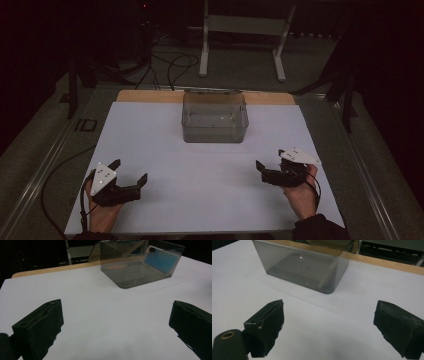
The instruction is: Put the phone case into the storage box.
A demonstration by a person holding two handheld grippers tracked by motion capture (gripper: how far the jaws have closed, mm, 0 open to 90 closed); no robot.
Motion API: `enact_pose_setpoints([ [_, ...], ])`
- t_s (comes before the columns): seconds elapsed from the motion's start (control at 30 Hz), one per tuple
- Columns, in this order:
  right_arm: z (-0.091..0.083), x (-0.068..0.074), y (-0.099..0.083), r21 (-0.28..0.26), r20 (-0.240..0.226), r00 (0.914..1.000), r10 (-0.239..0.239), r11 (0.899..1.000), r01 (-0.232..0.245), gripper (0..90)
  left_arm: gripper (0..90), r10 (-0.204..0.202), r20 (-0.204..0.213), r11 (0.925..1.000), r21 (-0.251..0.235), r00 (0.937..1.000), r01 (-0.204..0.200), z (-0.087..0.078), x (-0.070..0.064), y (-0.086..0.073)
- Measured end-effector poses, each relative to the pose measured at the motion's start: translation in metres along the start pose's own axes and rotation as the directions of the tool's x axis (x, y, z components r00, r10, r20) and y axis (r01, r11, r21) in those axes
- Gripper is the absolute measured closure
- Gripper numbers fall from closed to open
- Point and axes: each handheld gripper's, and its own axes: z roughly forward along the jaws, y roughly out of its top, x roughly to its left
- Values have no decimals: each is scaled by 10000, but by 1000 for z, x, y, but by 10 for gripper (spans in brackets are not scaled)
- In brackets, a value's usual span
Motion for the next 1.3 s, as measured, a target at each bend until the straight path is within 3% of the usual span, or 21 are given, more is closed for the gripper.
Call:
enact_pose_setpoints([
  [0.27,-12,-2,-20,-681,69,9999,82,9977,-77,96,5,-6,78,10000,-58,10000,6,-1,1,-1],
  [0.3,-14,-1,-24,-832,151,9998,-135,9964,147,95,5,24,79,10000,-77,10000,-23,-1,1,-2],
  [0.47,-16,-2,-33,-1241,2,9999,-149,9922,148,95,5,79,147,9999,-123,9999,-77,-1,2,-4],
  [0.77,-21,-6,-47,-1750,-307,9992,249,9841,-299,95,5,255,116,9994,-247,9996,-252,-3,-1,-9],
  [1.0,-24,-4,-57,-1902,-299,9994,184,9814,-238,95,5,503,-55,9985,-205,9987,-504,-3,-3,-12],
  [1.3,-21,-2,-58,-1908,-363,9993,0,9816,-70,96,5,232,-616,9996,-167,9978,-243,-4,1,-13],
])
